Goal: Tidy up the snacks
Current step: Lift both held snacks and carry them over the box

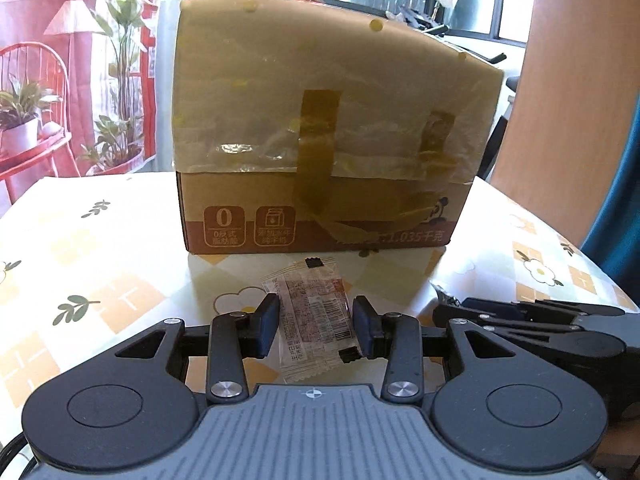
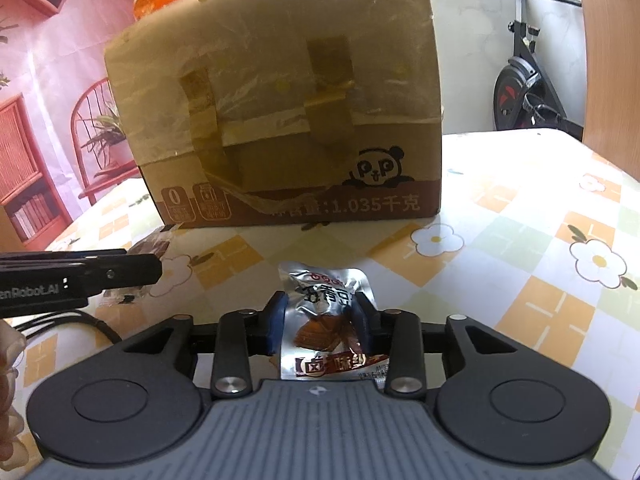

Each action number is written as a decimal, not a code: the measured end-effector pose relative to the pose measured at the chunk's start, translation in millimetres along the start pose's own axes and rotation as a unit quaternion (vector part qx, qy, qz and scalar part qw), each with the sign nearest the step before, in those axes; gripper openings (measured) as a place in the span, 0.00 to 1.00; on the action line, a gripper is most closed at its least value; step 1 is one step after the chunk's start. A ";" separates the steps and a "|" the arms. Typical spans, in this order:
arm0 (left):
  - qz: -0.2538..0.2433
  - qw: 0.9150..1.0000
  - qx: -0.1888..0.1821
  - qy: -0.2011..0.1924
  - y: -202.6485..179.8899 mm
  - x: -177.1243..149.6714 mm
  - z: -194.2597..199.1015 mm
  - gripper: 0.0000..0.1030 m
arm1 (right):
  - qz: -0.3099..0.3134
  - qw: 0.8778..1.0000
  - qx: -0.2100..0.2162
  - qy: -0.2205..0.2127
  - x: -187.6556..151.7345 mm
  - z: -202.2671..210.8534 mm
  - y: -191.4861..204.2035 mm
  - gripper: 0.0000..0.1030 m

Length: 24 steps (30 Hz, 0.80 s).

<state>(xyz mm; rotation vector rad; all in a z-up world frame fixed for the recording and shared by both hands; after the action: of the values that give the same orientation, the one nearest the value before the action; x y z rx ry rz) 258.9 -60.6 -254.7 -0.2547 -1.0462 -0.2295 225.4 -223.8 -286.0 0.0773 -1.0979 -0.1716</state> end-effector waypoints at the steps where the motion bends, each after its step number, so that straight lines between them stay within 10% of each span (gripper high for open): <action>1: -0.001 1.000 0.000 -0.002 -0.9 0.3 0.7 0.41 | -0.001 1.000 0.000 -0.005 1.0 1.5 -0.3 0.34; 24: 0.005 0.999 -0.017 -0.039 -9.5 19.7 22.6 0.41 | -0.005 0.998 -0.007 -0.057 33.6 29.9 3.9 0.05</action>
<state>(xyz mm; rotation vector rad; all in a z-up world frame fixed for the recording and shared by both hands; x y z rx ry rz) 246.9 -63.8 -225.8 -0.3005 -1.1180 -0.2297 214.1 -225.2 -242.3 0.0611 -1.2092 -0.1936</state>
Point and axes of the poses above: each gripper's, at about its wrist camera, not at the fingertips, and z roughly against the way its jaws point, y to its left, x to its top, the point moved 10 cm from there along -z, roughly the way its jaws point, and after that the axes turned 6 degrees about -y, right-handed, at the moved point
